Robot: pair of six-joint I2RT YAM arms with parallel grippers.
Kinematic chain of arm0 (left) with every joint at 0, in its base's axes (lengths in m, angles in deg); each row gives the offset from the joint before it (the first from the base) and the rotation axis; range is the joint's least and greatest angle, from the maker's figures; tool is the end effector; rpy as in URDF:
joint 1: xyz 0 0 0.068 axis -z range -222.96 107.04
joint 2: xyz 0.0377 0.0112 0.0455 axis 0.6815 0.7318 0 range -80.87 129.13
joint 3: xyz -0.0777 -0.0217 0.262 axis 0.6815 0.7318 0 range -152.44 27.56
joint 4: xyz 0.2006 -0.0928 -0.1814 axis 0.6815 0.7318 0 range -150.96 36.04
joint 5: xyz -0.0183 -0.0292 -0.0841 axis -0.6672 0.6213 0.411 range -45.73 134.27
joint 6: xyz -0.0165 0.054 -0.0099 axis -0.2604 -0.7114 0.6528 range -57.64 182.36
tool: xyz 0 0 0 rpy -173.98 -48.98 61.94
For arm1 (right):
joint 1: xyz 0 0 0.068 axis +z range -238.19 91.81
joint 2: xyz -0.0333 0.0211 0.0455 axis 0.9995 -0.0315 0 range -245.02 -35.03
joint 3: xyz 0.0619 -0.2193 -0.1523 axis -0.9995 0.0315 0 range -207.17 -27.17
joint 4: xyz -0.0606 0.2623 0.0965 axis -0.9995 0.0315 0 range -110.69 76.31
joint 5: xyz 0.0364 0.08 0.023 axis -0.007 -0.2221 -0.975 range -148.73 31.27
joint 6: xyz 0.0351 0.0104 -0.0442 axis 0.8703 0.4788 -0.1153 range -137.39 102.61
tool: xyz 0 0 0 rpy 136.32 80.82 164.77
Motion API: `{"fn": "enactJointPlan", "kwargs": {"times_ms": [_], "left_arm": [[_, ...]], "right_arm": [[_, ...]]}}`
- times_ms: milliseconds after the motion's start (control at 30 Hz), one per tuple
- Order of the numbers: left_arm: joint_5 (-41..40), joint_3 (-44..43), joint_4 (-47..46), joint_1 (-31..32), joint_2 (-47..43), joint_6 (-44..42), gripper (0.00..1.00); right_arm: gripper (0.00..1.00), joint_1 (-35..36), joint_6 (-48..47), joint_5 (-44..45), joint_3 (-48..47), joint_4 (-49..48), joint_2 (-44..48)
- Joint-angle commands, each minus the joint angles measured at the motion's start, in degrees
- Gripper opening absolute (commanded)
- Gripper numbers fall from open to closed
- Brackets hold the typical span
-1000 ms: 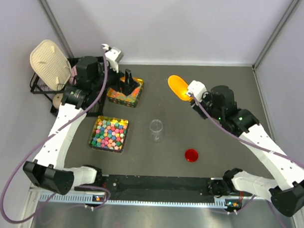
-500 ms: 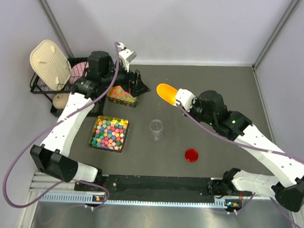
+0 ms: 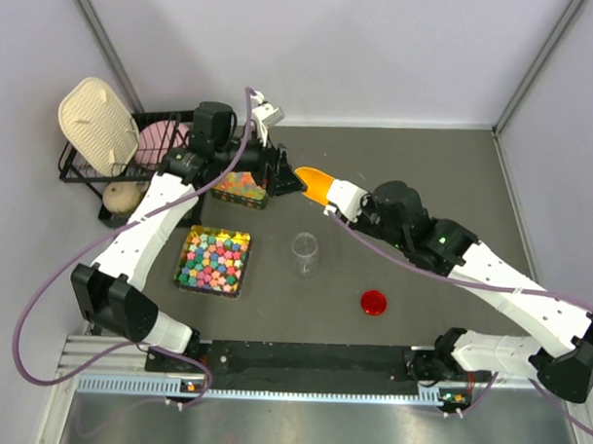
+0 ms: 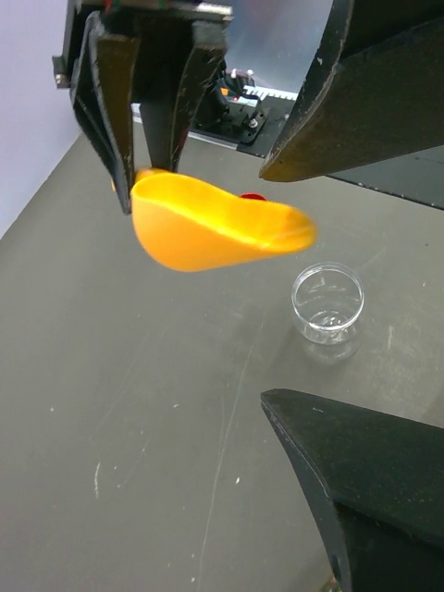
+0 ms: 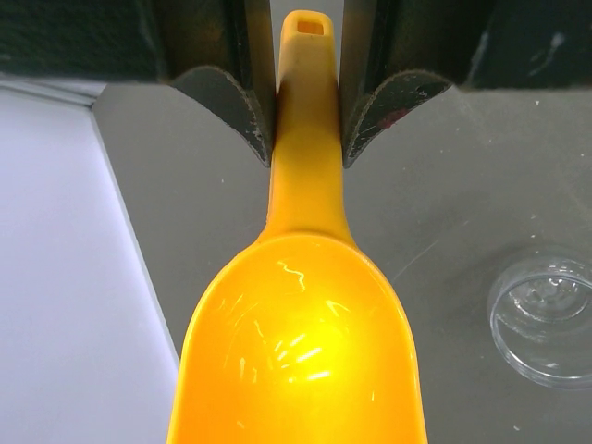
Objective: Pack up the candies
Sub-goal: Adjust the spatula.
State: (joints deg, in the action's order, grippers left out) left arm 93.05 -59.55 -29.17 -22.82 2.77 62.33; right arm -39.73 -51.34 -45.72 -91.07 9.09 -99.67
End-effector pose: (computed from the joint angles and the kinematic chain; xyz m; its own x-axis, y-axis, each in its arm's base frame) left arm 0.3144 -0.1479 0.4058 -0.4449 0.1636 -0.8805 0.8488 0.3906 -0.3564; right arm 0.1897 0.2005 0.3520 0.0560 -0.7573 -0.6506 -0.6864 0.4441 -0.5759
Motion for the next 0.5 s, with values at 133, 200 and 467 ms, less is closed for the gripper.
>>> {"fn": "enactJointPlan", "kwargs": {"times_ms": [133, 200, 467], "left_arm": [[1.2, -2.2, 0.3, 0.6, 0.9, 1.4, 0.88], [1.2, -2.0, 0.3, 0.6, 0.9, 1.4, 0.78], [1.2, -1.1, 0.7, 0.7, 0.5, 0.8, 0.53]], "right_arm": [[0.0, 4.3, -1.1, 4.7, -2.3, -2.8, -0.1], [0.0, 4.6, -1.3, 5.2, -2.3, -2.8, -0.1], [0.0, 5.1, -1.6, 4.7, -2.0, -2.8, 0.4]]}}
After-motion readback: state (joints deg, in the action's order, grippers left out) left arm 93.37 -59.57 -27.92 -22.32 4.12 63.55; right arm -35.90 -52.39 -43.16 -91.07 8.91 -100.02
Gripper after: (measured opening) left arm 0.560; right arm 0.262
